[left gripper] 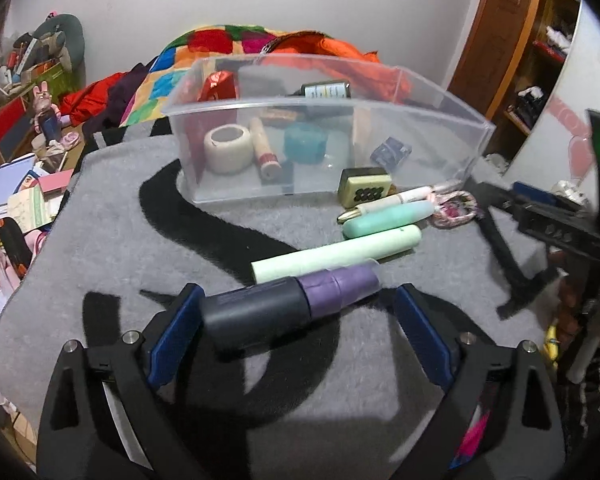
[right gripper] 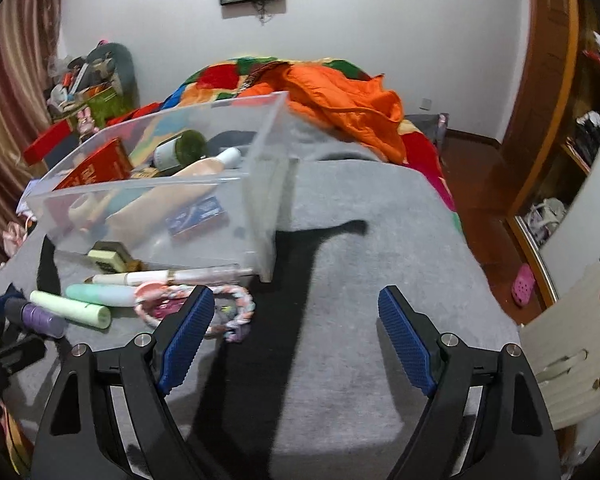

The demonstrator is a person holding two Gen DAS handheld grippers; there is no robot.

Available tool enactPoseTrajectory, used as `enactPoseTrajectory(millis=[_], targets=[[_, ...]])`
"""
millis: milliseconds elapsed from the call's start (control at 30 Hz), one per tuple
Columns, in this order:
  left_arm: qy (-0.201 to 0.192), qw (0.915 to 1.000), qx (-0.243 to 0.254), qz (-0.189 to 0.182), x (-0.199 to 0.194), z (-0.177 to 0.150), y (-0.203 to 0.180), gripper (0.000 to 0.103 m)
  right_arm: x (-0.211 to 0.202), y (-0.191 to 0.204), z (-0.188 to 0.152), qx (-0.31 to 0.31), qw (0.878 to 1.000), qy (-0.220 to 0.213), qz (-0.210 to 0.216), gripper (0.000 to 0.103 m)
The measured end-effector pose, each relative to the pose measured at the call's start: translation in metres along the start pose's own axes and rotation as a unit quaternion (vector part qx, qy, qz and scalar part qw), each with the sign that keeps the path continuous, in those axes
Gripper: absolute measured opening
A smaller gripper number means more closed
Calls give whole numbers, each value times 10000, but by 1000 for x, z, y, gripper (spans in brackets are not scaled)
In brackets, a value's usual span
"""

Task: Organize objects
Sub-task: 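Grasp the dark purple-capped bottle with the left gripper while the right grasps the rope bracelet, then lift the rope bracelet with the right gripper while the left carries the purple bottle over the box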

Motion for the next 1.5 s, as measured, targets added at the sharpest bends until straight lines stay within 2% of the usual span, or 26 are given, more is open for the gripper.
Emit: enactPoseTrajectory(millis=[67, 200, 267, 300, 467, 533, 633, 667, 833, 1033, 1500], targets=[[-55, 9999, 8, 157, 3, 1, -4, 96, -1, -7, 0, 105, 9999, -30, -54, 81], [-157, 9994, -60, 292, 6, -1, -7, 96, -1, -15, 2, 181, 9998, 39, 55, 71], [-196, 9993, -76, 319, 6, -1, -7, 95, 3, -13, 4, 112, 9997, 120, 183, 66], [-226, 9991, -100, 342, 6, -2, -6, 91, 5, -11, 4, 55, 9996, 156, 226, 64], [-299, 9990, -202, 267, 2, -6, -2, 91, 18, 4, 0, -262, 9979, 415, 427, 54], [-329, 9989, -211, 254, 0, -8, -1, 91, 18, 7, -1, -292, 9979, 370, 437, 45], [-364, 9990, -215, 173, -4, -10, -2, 91, 19, 5, 0, -212, 9959, 438, 758, 15], [-376, 9990, -222, 121, -6, -11, -2, 91, 20, 5, 0, -214, 9962, 442, 724, 12], [-446, 9987, -226, 35, -15, -12, -3, 91, 16, 1, 0, -59, 9974, 346, 635, 7], [-655, 9974, -287, -49, -33, -10, -1, 91, -17, -8, 2, 79, 9980, -82, 626, 7], [-1054, 9942, -192, -115, -63, -2, -8, 91, -93, 11, 12, -213, 9898, -962, 1031, 6]])
Point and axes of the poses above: each gripper's, at about its wrist camera, not at the fingertips, and x roughly the way its jaws point, y to its left, z to its top, the point moved 1 cm from there along x, roughly the way its jaws point, and after that the axes turned 7 degrees about y, right-handed, at the moved point
